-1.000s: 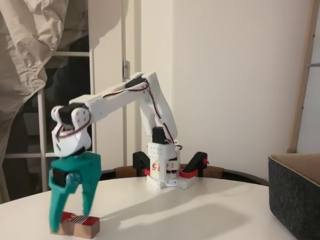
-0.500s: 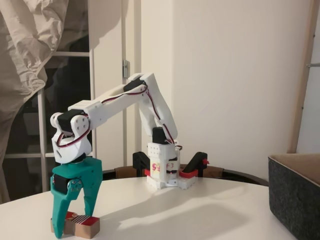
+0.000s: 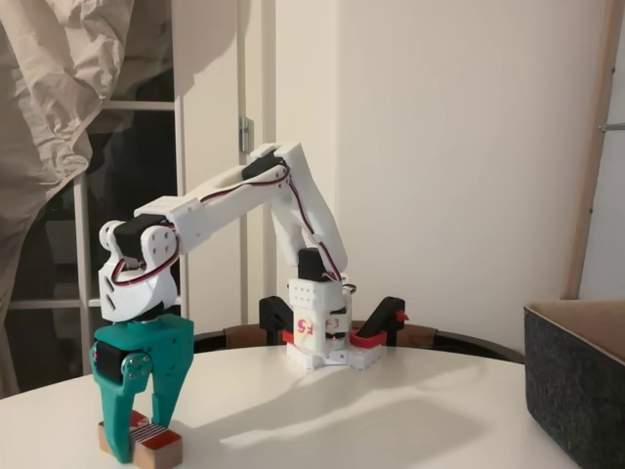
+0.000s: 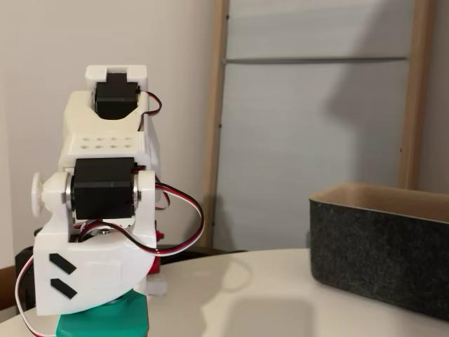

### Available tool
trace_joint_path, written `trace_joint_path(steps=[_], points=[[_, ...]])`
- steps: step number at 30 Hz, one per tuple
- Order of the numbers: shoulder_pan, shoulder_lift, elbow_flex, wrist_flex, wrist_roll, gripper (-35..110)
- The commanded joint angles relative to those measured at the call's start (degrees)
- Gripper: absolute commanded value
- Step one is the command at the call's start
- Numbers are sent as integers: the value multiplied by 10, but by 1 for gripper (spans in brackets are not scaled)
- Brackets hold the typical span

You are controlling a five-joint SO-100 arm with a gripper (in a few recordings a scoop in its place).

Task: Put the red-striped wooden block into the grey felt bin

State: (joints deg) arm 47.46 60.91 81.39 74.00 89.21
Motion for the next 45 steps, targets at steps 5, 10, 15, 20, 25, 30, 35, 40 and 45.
trace_joint_path(steps=[5,10,15,20,25,30,35,40,45], points=[[-1,1,-4,-13,-4,5],[1,7,-7,-14,0,5],[4,32,-10,-14,4,4],[13,76,-11,-14,4,2],[23,112,-11,-14,8,1],[29,135,-11,-14,13,0],[35,172,-11,-14,13,0],[40,219,-18,-14,3,0],[40,253,-40,-18,-12,0]])
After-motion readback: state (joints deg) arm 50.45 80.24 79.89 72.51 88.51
